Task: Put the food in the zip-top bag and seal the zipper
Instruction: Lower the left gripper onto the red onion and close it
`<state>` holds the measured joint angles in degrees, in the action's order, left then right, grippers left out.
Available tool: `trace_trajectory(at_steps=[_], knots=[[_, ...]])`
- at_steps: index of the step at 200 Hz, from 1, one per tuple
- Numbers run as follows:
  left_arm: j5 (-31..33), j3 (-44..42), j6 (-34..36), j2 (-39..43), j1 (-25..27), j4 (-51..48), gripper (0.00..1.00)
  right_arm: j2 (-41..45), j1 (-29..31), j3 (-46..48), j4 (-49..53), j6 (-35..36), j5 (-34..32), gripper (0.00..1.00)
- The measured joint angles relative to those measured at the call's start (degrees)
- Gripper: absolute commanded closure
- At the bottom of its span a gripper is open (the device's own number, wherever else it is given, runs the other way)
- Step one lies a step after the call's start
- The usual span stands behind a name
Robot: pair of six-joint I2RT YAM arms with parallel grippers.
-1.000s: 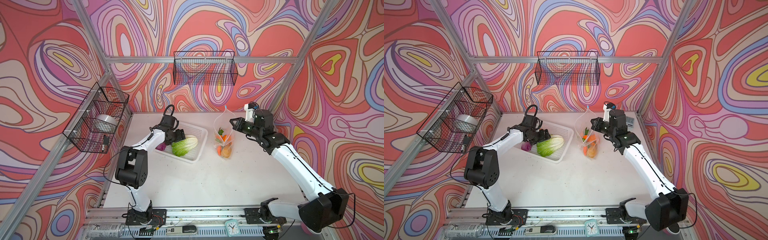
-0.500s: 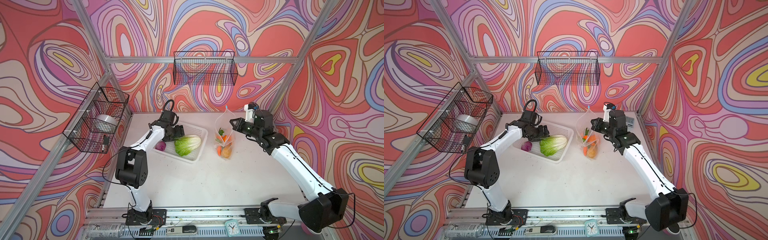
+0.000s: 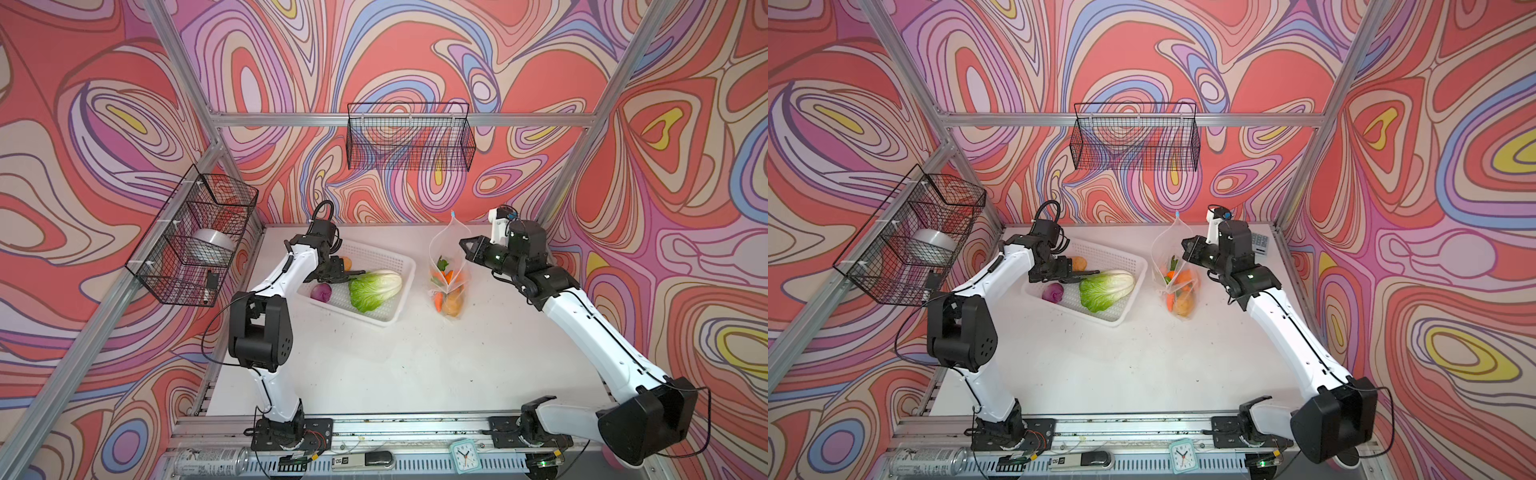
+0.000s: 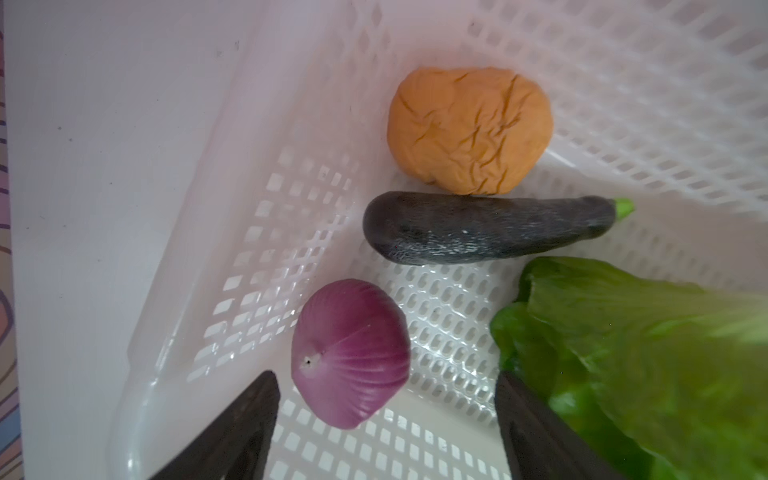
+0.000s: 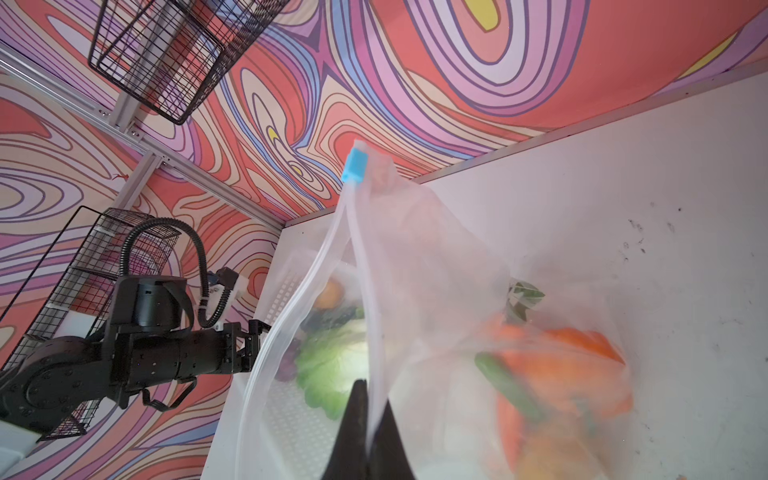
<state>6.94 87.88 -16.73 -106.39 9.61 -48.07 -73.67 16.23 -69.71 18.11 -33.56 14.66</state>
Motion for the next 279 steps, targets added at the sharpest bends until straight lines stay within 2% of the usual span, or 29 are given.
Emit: trace_trajectory(at_steps=[95, 134, 172, 188, 238, 279], knots=[[5.9, 0.3, 2.2, -8.6, 0.0, -2.2, 0.16, 0.0, 0.0, 0.0, -0.5, 0.0, 0.2, 1.0], [6.4, 0.7, 2.6, -12.2, 0.1, -2.8, 0.21, 0.1, 0.0, 0.1, -0.5, 0.0, 0.1, 1.0], [6.6, 1.3, 2.9, -12.2, 0.1, -3.0, 0.36, 0.4, 0.0, 0.4, -0.4, 0.0, -0.3, 1.0], [6.5, 1.3, 3.0, -12.1, 0.1, -3.0, 0.39, 0.5, 0.0, 0.4, -0.4, 0.0, -0.3, 1.0], [5.2, 1.3, 3.0, -10.7, 0.1, -3.0, 0.4, 0.5, 0.0, 0.4, -0.5, 0.0, -0.3, 1.0], [3.5, 1.3, 2.9, -3.8, 0.1, -3.3, 0.4, 0.5, 0.0, 0.4, -0.5, 0.0, -0.3, 1.0]])
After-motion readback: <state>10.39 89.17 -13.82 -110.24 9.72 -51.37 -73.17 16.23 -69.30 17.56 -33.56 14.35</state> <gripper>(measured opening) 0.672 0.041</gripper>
